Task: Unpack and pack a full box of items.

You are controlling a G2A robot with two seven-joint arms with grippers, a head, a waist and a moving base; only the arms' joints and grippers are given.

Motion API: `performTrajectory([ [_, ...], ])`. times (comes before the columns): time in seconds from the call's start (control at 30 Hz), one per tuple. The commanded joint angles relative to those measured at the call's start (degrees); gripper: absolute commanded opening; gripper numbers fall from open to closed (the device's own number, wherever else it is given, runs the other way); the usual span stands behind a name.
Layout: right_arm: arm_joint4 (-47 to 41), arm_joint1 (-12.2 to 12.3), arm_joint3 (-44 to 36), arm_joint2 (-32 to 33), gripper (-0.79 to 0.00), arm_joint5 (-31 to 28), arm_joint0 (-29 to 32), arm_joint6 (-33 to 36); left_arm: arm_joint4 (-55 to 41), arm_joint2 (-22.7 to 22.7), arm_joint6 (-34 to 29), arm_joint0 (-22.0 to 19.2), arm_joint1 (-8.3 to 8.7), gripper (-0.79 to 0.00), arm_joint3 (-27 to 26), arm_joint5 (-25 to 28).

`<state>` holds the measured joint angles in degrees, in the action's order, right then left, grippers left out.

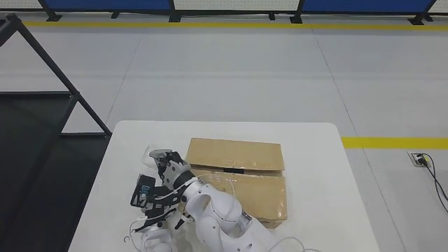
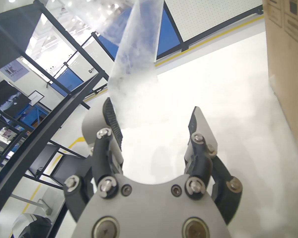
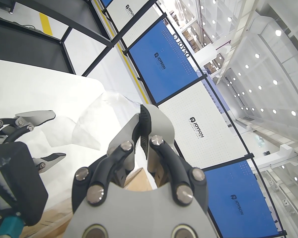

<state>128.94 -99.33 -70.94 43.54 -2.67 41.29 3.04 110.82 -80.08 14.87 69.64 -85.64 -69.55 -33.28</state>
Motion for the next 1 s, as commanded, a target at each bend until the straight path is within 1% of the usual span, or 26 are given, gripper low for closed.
performTrajectory([
  [0.0, 0.0, -0.1, 0.3, 0.1, -0.785, 0.0, -0.1, -0.1, -0.2, 0.0, 0.3, 0.0, -0.06, -0.212, 0.1, -0.5],
  [0.33, -0.6, -0.8, 1.8, 0.7, -0.785, -0.4, -0.9, -0.6, -1.6, -0.3, 3.0, 0.6, -0.25, -0.209, -0.4, -3.0],
  [0.4, -0.6, -0.9, 1.9, 0.8, -0.785, -0.5, -0.9, -0.5, -1.8, -0.3, 3.3, 0.6, -0.28, -0.231, -0.4, -3.2],
  [0.43, -0.5, -0.9, 2.0, 0.8, -0.785, -0.5, -0.9, -0.6, -1.9, -0.3, 3.4, 0.5, -0.29, -0.246, -0.3, -3.3],
  [0.47, -0.5, -1.0, 2.0, 0.9, -0.785, -0.6, -1.0, -0.6, -2.0, -0.4, 3.5, 0.4, -0.32, -0.289, -0.3, -3.7],
  [0.5, -0.5, -1.0, 2.0, 1.0, -0.785, -0.6, -1.0, -0.6, -2.2, -0.4, 3.6, 0.3, -0.35, -0.400, -0.3, -3.9],
  [0.53, -0.4, -1.0, 2.0, 1.0, -0.785, -0.6, -1.0, -0.6, -2.5, -0.5, 3.6, 0.2, -0.38, -0.437, -0.2, -4.0],
  [0.6, -0.5, -1.1, 2.1, 1.2, -0.785, -0.8, -1.0, -0.8, -2.6, -0.7, 3.8, -0.1, -0.39, -0.459, 0.1, -4.3],
  [0.67, -0.4, -1.1, 2.2, 1.4, -0.785, -0.9, -0.9, -0.9, -2.6, -0.9, 3.7, -0.4, -0.39, -0.437, 0.6, -4.4],
  [0.77, -0.2, -1.2, 2.2, 1.6, -0.785, -1.1, -0.8, -1.0, -2.4, -1.1, 3.8, -0.7, -0.37, -0.443, 1.0, -4.3],
  [0.8, -0.2, -1.2, 2.2, 1.7, -0.785, -1.1, -0.8, -1.0, -2.3, -1.1, 3.7, -0.9, -0.37, -0.434, 1.2, -4.2],
  [0.9, -0.1, -1.3, 2.2, 1.8, -0.785, -1.2, -0.6, -1.2, -1.8, -0.9, 3.7, -1.0, -0.36, -0.320, 1.6, -3.6],
  [0.97, 0.1, -1.4, 2.2, 1.8, -0.785, -1.4, -0.6, -1.3, -1.7, -0.8, 3.9, -0.9, -0.37, -0.299, 1.6, -3.4],
])
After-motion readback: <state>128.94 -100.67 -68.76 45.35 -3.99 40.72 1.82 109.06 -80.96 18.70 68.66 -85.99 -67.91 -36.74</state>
